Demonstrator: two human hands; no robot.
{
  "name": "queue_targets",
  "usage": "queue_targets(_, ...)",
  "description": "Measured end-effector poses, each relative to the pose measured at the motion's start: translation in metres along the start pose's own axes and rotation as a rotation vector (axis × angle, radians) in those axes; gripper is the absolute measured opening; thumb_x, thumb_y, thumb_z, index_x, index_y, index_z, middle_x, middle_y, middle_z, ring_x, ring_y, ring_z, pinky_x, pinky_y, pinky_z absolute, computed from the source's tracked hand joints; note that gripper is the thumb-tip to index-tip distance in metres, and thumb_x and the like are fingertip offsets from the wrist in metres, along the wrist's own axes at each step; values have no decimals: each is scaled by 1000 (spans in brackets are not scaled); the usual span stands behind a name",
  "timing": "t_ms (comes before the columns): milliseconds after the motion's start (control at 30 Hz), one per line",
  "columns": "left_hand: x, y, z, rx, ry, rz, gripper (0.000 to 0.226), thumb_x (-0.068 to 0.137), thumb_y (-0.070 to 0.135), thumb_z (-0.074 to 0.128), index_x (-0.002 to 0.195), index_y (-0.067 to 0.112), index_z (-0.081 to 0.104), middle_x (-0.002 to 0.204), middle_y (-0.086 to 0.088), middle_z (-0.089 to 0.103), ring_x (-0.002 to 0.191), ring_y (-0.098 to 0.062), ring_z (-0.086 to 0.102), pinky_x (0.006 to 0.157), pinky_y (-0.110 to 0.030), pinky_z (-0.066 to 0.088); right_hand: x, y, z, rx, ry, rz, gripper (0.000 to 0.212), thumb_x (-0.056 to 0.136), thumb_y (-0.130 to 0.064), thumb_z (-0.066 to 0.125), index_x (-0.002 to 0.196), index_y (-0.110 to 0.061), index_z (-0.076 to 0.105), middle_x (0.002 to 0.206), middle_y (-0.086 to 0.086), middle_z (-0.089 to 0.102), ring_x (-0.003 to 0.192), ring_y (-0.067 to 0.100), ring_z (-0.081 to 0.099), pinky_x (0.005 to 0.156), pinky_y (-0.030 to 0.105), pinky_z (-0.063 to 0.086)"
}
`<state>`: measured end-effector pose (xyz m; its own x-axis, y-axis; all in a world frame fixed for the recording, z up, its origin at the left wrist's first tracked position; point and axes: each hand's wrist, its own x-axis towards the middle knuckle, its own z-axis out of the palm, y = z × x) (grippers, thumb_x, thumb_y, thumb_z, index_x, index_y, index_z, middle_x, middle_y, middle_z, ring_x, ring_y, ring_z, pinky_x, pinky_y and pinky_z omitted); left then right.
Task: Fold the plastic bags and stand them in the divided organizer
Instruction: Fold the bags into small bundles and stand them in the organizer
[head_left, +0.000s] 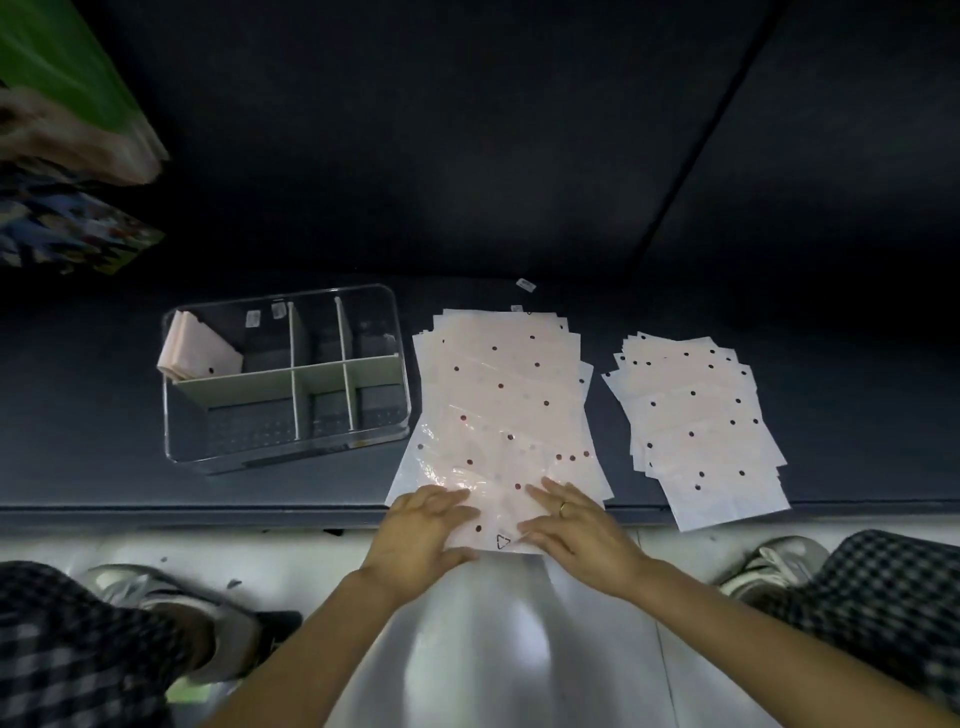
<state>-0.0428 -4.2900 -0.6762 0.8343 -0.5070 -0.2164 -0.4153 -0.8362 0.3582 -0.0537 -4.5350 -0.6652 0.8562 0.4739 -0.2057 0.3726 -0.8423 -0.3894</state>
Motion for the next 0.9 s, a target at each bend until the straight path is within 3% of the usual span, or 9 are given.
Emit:
queue_targets(67,1,7,-4,-28,11,26,55,88,60,47,138,37,41,149,17,33,136,-7,25,110,-24,14,0,8,-2,100,-60,8,30,99,-32,44,120,-25,64,145,-7,40,141,7,21,114,19,13)
queue_targets(100,2,11,-8,-65,50,42,55,88,60,48,136,35,45,144,15,40,133,-9,31,108,-22,15,0,10,-7,186,-81,42,27,100,-28,44,114,-21,66,134,-7,52,132,1,33,110,20,22)
queue_targets(133,2,16,-13,-116,123,57,54,87,60,49,132,32,51,137,13,49,128,-11,40,104,-20,18,0,11,-15,297,-85,89,23,99,-23,43,102,-18,65,111,-9,64,111,-4,48,99,25,35)
queue_targets(200,4,25,-26,-208,329,73,52,86,60,47,120,24,63,119,9,62,114,-15,54,97,-18,24,5,16,-34,509,-31,173,26,99,-20,41,74,-19,45,69,-13,44,66,-3,39,69,26,37)
queue_targets(400,25,42,-58,-267,745,43,43,92,45,46,125,19,53,132,-3,53,125,-18,43,108,-34,28,33,50,-83,856,232,402,40,101,-25,39,93,13,47,84,16,47,83,20,46,80,42,45)
queue_targets(533,31,40,-50,-135,616,111,46,94,43,44,129,15,53,141,-3,47,136,-20,35,113,-41,23,66,68,-91,831,349,544,30,100,-19,40,79,0,50,81,11,48,78,23,46,82,47,51)
queue_targets(667,37,34,-32,33,340,125,56,94,49,39,138,15,48,150,-3,36,141,-23,27,115,-38,15,101,85,-90,652,384,623,33,99,-17,39,69,-8,50,73,4,50,75,20,46,72,31,40)
queue_targets(800,48,27,-15,154,219,102,71,87,52,53,141,9,41,149,-8,35,138,-27,32,113,-36,9,125,100,-79,551,360,705,32,99,-18,38,92,4,61,91,15,59,85,25,52,79,33,45)
queue_targets(900,56,23,-6,206,133,21,79,85,58,54,142,6,37,150,-10,32,138,-26,30,117,-41,9,134,106,-74,534,331,726,30,100,-18,38,89,-1,60,91,14,58,87,26,53,76,30,43)
